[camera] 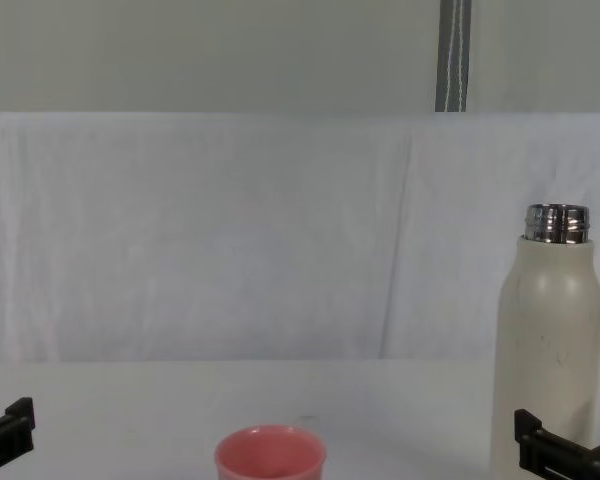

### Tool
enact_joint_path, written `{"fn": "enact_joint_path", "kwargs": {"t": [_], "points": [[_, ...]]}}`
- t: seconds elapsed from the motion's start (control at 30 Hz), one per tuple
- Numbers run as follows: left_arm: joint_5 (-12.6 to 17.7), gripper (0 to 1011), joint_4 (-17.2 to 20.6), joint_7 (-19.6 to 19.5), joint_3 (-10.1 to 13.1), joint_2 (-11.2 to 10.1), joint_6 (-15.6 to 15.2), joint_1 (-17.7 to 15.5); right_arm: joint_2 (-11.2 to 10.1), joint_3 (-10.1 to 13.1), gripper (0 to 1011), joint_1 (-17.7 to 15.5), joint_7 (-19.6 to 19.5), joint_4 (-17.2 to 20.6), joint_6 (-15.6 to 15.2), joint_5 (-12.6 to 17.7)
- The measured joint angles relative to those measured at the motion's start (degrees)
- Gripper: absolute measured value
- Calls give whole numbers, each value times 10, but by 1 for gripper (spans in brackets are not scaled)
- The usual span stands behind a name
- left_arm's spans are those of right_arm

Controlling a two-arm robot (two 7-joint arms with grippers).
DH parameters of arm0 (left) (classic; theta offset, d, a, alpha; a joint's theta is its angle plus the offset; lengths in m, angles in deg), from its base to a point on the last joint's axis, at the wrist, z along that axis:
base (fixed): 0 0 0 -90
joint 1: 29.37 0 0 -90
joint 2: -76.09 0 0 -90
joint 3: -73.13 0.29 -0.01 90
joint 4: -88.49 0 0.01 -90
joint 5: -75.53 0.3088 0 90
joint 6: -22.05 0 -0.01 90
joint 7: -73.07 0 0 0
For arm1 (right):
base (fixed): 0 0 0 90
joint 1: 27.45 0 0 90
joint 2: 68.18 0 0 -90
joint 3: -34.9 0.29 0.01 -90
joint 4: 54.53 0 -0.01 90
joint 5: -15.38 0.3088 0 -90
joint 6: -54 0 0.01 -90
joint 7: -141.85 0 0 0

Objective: Grasp the thermos with one hand and pour water into the cup lid.

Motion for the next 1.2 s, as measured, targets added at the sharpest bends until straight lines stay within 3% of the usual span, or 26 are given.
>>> {"fn": "enact_joint_path", "kwargs": {"t": [0.9,1.2], "points": [[0,1001,0,0,0,0,0,0,0,0,1003,0,0,0,0,0],[0,1001,0,0,0,0,0,0,14,12,1003,-3,19,-2,4,3]]}}
